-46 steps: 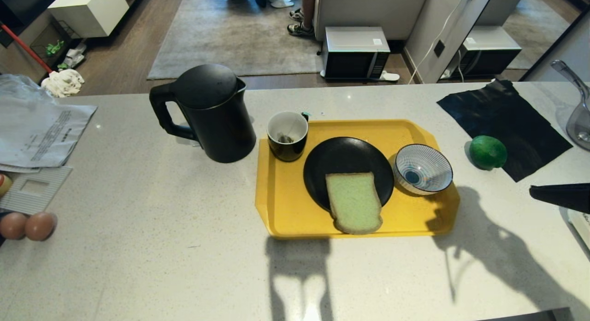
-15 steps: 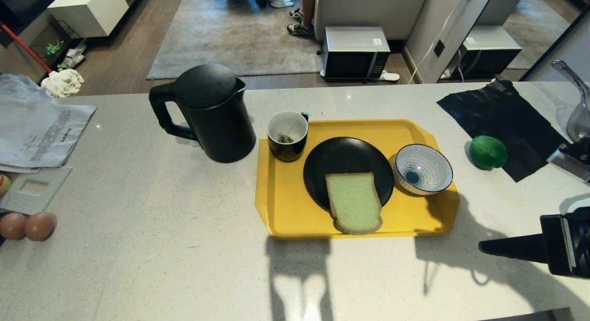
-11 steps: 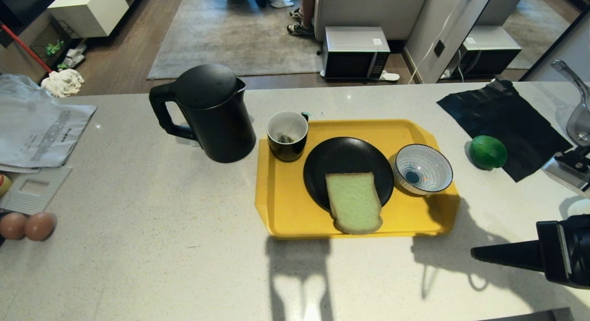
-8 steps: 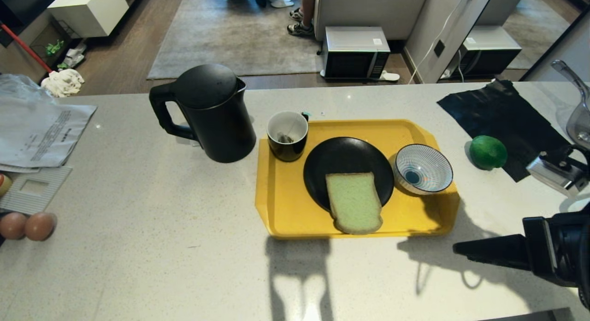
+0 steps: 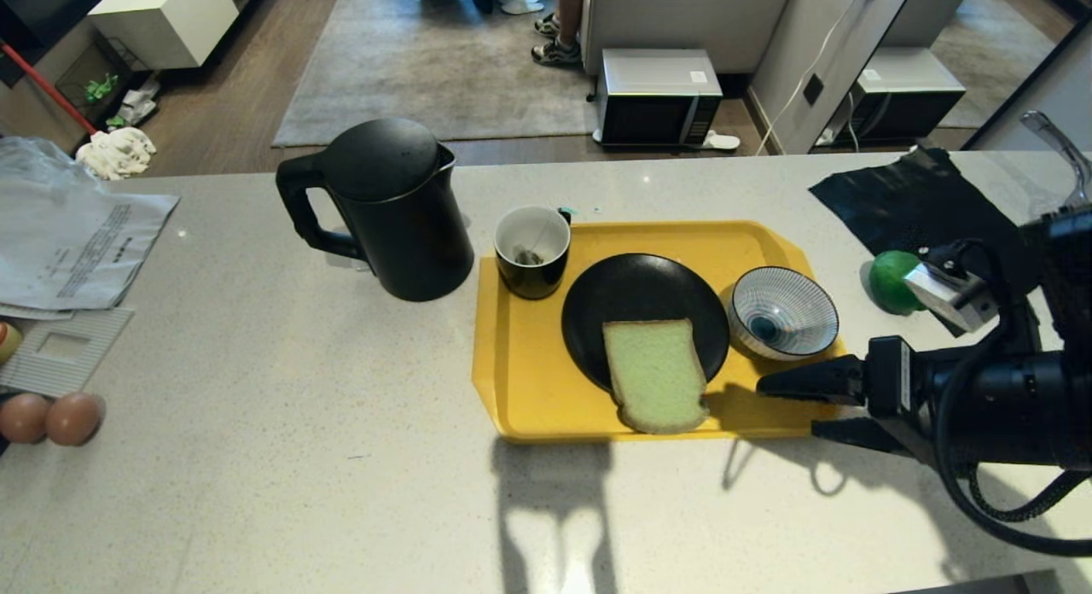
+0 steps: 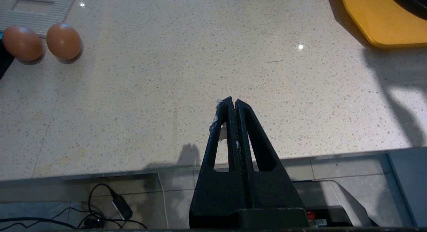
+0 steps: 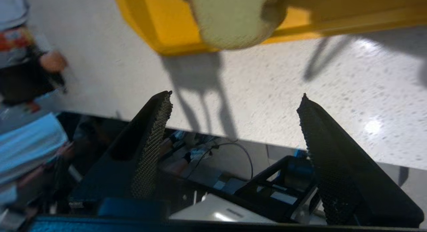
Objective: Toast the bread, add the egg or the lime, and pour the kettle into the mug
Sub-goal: Pick up the bread slice
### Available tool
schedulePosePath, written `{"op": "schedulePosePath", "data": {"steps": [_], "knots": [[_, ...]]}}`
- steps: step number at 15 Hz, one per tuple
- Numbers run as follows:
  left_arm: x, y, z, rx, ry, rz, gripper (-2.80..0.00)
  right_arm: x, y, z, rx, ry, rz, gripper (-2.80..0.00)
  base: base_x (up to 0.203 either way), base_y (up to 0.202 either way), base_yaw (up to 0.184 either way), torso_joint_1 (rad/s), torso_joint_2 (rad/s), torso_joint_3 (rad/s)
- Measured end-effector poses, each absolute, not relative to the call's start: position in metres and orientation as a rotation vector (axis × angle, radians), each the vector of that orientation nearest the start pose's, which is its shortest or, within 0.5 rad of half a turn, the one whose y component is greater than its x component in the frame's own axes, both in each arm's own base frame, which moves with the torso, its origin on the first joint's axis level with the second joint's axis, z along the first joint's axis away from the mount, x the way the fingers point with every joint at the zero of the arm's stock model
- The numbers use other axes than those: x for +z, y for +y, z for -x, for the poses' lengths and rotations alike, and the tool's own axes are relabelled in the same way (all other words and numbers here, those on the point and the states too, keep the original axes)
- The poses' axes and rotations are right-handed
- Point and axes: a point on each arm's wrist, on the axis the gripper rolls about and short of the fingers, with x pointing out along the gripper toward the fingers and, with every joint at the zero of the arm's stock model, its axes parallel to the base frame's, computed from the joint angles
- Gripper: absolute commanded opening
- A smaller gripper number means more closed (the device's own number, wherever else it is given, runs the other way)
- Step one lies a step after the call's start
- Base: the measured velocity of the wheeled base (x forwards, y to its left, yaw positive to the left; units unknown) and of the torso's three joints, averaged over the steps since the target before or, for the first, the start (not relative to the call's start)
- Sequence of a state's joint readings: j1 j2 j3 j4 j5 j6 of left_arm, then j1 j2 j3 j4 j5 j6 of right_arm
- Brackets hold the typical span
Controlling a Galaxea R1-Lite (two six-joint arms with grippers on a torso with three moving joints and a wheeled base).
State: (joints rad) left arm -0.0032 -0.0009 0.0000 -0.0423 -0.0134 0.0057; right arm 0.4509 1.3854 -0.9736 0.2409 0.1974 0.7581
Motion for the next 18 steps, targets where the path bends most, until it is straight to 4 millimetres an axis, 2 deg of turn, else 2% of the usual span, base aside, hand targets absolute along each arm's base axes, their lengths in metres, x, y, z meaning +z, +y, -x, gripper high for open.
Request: {"op": "schedulePosePath", "data": {"steps": [3,5,8,13,18], "knots": [[0.08,0.0,0.023,-0.016,-0.043,-0.006,-2.8,0.222,0.101,-0.201,0.176,0.856,-0.588,0.0,0.0,0.0,0.0,0.0,0.0,0.0],[0.08,0.0,0.023,-0.017,-0.043,-0.006,-2.8,0.217,0.101,-0.201,0.159,0.879,-0.585,0.0,0.0,0.0,0.0,0.0,0.0,0.0],[0.08,0.0,0.023,-0.017,-0.043,-0.006,-2.8,0.216,0.102,-0.2,0.21,0.91,-0.603,0.0,0.0,0.0,0.0,0.0,0.0,0.0],[0.08,0.0,0.023,-0.017,-0.043,-0.006,-2.8,0.226,0.111,-0.201,0.283,0.889,-0.581,0.0,0.0,0.0,0.0,0.0,0.0,0.0],[0.08,0.0,0.023,-0.016,-0.043,-0.006,-2.8,0.217,0.122,-0.207,0.302,0.923,-0.551,0.0,0.0,0.0,0.0,0.0,0.0,0.0]]}}
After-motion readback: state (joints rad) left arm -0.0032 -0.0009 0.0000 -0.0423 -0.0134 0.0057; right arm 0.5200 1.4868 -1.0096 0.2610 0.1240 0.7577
